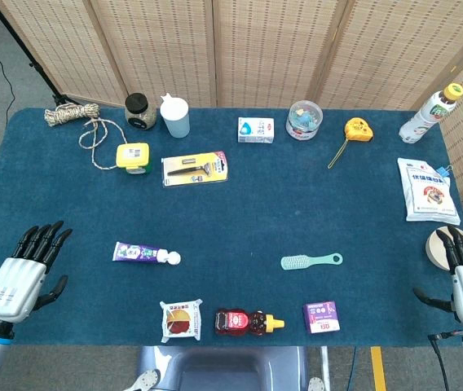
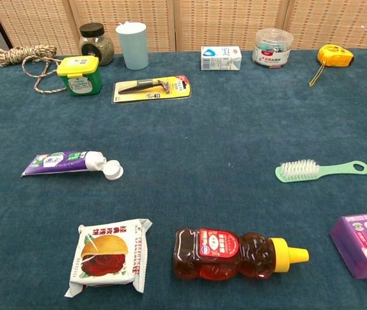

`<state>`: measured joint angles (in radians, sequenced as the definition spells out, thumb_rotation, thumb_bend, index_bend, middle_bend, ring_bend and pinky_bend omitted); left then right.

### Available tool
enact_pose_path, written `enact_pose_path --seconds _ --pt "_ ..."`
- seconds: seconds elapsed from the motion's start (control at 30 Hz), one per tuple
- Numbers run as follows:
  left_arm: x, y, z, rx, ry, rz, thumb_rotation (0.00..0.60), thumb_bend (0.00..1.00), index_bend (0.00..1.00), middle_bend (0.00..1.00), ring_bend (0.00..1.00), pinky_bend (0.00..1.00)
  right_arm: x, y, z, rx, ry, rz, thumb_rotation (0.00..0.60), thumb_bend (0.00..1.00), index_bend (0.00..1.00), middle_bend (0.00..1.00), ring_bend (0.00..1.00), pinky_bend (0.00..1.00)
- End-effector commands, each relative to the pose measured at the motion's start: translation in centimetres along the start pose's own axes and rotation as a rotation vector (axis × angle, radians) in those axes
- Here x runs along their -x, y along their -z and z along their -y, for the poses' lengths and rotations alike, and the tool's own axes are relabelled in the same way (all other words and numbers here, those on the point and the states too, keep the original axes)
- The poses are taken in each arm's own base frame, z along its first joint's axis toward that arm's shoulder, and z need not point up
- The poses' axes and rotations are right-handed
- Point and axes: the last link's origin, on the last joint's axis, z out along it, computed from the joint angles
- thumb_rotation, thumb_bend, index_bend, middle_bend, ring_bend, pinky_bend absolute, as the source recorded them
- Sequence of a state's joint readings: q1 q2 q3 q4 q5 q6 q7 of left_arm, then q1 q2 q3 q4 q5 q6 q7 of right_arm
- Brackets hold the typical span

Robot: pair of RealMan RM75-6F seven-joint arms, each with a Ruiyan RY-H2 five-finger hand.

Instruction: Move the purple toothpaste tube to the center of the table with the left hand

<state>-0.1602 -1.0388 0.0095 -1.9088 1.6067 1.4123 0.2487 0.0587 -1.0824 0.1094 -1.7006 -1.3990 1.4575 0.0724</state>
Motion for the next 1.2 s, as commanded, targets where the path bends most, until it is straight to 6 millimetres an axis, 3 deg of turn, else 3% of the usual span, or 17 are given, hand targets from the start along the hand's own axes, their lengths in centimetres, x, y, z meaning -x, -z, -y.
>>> enact_pose_path --seconds 0.03,0.7,0.97,1.2 --pt "0.0 0.0 0.0 -0.002 0.000 0.000 0.600 0.40 0.00 0.00 0.00 0.00 0.0 0.0 0.0 0.000 -0.001 0.002 0.600 0.00 0.00 0.00 0.00 0.00" --pt "-0.5 0.1 0.5 -0.035 -0.001 -0.010 0.600 0.40 0.02 0.00 0.00 0.00 0.0 0.2 -0.1 -0.003 -0.006 0.000 0.600 0.00 0.00 0.00 0.00 0.00" --pt "-0.3 -1.3 0.6 -0.050 -0.042 0.038 0.600 0.40 0.08 0.00 0.01 0.04 -0.1 0.3 -0.2 0.001 -0.003 -0.002 0.600 0.00 0.00 0.00 0.00 0.00" --pt "0.3 -3.6 0.0 -0.023 -0.066 0.134 0.600 0.40 0.17 0.12 0.11 0.13 -0.1 0.7 -0.3 0.008 -0.008 -0.004 0.600 0.00 0.00 0.00 0.00 0.00"
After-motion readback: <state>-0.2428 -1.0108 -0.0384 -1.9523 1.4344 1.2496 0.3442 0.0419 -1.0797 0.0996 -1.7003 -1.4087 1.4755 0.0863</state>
